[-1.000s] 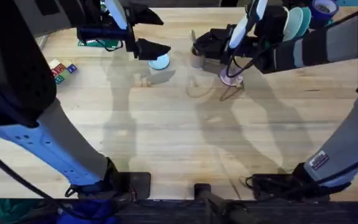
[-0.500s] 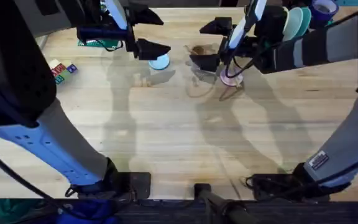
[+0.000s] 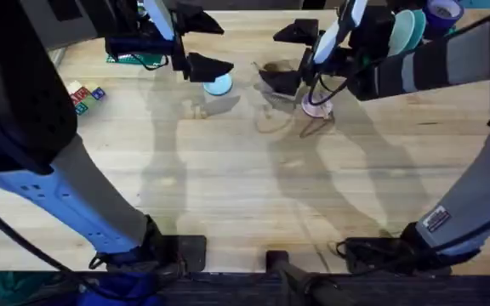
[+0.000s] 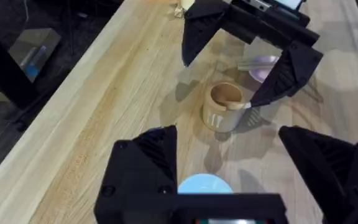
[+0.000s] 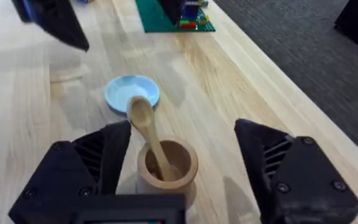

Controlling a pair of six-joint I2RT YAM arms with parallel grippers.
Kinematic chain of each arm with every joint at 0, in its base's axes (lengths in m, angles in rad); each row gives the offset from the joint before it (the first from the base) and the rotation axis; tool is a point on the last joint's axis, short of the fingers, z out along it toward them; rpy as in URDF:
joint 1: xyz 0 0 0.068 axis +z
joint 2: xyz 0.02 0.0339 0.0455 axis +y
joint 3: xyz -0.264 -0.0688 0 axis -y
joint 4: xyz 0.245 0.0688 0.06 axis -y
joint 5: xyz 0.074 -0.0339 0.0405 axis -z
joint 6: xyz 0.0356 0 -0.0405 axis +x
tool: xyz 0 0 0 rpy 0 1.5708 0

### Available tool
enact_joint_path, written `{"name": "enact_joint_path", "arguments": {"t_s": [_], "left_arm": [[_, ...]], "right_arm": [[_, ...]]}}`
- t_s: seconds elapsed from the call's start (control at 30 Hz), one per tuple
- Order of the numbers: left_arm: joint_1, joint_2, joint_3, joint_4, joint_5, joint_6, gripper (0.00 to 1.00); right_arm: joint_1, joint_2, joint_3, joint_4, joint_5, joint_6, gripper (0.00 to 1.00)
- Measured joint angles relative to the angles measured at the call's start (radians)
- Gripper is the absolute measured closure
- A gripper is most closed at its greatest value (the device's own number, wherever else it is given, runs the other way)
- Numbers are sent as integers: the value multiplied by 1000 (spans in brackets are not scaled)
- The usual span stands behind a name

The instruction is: Pick up a utensil and set it on the pink plate, then put the other utensil in the container.

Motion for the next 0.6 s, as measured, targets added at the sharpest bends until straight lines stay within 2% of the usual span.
{"name": "enact_joint_path", "arguments": {"t_s": [0.13, 0.47, 0.6], "left_arm": [[0, 0, 0, 0, 0, 0, 8], [0, 0, 0, 0, 0, 0, 8], [0, 0, 0, 0, 0, 0, 7]], "right_arm": [[0, -28, 0, -3, 0, 78, 5], [0, -236, 0, -10, -55, 253, 6], [-3, -311, 0, -127, -55, 322, 5]]}}
